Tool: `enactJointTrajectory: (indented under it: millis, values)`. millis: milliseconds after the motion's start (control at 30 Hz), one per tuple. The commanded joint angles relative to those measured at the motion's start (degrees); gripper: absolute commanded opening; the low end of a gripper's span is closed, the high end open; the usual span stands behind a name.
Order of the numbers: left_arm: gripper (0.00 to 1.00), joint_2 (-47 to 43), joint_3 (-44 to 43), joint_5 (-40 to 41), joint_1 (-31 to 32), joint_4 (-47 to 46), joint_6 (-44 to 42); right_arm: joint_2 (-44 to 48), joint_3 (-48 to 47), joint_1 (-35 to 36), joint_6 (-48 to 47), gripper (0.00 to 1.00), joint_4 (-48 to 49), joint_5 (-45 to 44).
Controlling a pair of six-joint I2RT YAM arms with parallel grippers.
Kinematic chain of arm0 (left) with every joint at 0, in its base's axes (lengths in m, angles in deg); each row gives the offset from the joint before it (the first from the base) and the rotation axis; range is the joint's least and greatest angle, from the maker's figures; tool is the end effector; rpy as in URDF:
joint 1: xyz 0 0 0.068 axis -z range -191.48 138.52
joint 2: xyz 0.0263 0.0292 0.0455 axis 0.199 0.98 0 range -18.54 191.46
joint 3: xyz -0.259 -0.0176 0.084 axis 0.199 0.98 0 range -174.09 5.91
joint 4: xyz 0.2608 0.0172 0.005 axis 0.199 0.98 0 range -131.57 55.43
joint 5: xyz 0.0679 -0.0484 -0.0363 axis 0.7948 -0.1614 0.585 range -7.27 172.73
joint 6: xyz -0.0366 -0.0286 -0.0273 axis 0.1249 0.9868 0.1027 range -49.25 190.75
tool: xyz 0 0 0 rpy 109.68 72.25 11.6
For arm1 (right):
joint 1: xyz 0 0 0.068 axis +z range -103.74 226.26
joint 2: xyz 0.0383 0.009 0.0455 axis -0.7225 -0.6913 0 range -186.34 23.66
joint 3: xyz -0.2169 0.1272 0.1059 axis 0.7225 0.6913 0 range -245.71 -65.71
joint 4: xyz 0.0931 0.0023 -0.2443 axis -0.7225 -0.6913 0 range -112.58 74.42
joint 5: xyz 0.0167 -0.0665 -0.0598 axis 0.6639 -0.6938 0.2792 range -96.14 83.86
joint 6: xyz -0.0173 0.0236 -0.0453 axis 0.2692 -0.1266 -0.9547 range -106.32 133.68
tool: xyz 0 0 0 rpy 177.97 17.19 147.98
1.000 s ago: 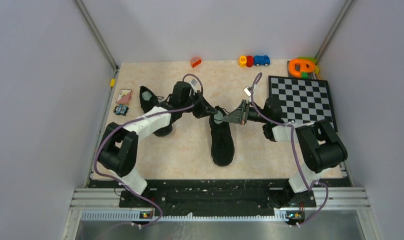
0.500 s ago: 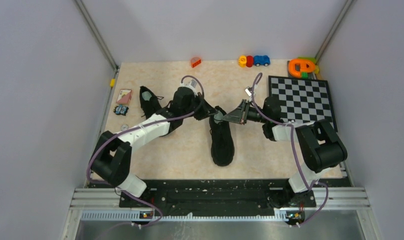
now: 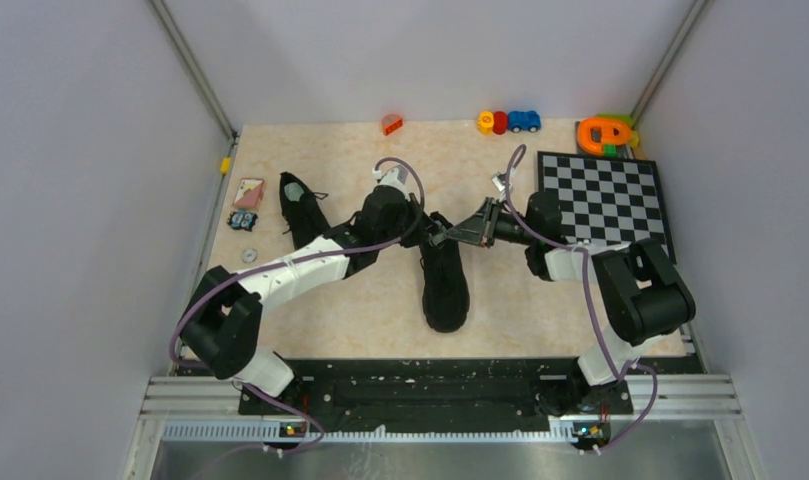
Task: Tie the shoes
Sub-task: Cross the shoelace with the shoelace.
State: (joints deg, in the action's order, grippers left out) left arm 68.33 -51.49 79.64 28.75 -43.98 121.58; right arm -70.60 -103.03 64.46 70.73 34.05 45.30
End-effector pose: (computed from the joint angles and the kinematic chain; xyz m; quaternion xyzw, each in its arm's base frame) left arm 0.2628 -0.2250 0.2591 -0.0648 0.8503 -0.3885 0.3492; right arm 0.2943 0.1261 0.1920 -0.0454 0.7332 0.6214 0.2724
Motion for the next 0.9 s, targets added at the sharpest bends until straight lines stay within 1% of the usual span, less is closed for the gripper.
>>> enactJointTrajectory:
  millis: [0, 233, 333, 467, 667, 767, 867]
  values:
    - [0.0, -1.3, 0.1, 2.6, 0.3, -1.0, -3.1, 0.2, -3.2, -0.3, -2.2, 0.0, -0.1, 0.2]
    - [0.0, -1.3, -0.1, 2.6, 0.4, -0.3, -6.5, 0.6, -4.6, -0.3, -5.2, 0.01, -3.0, 0.1]
    - [0.0, -1.0, -0.1, 2.3, 0.4, -0.9, -6.9, 0.4, -5.7, -0.3, -7.5, 0.06, -5.7, 0.5]
    - [0.0, 0.3, -1.6, 0.7, 0.3, -1.1, -7.6, -0.1, -6.6, -0.3, -10.6, 0.1, -6.7, 1.8]
    - [0.0, 2.7, -5.7, -0.1, -0.1, 1.3, -10.1, -0.8, -8.2, -0.3, -14.9, 0.11, -7.5, 4.2]
    - [0.0, 4.1, -7.6, -1.0, -1.2, 2.1, -10.0, -1.5, -9.1, -0.4, -17.8, 0.11, -8.1, 5.6]
    - [0.0, 5.5, -8.9, -3.7, -2.7, 2.1, -9.4, -2.6, -8.6, -0.4, -17.8, 0.1, -4.8, 6.9]
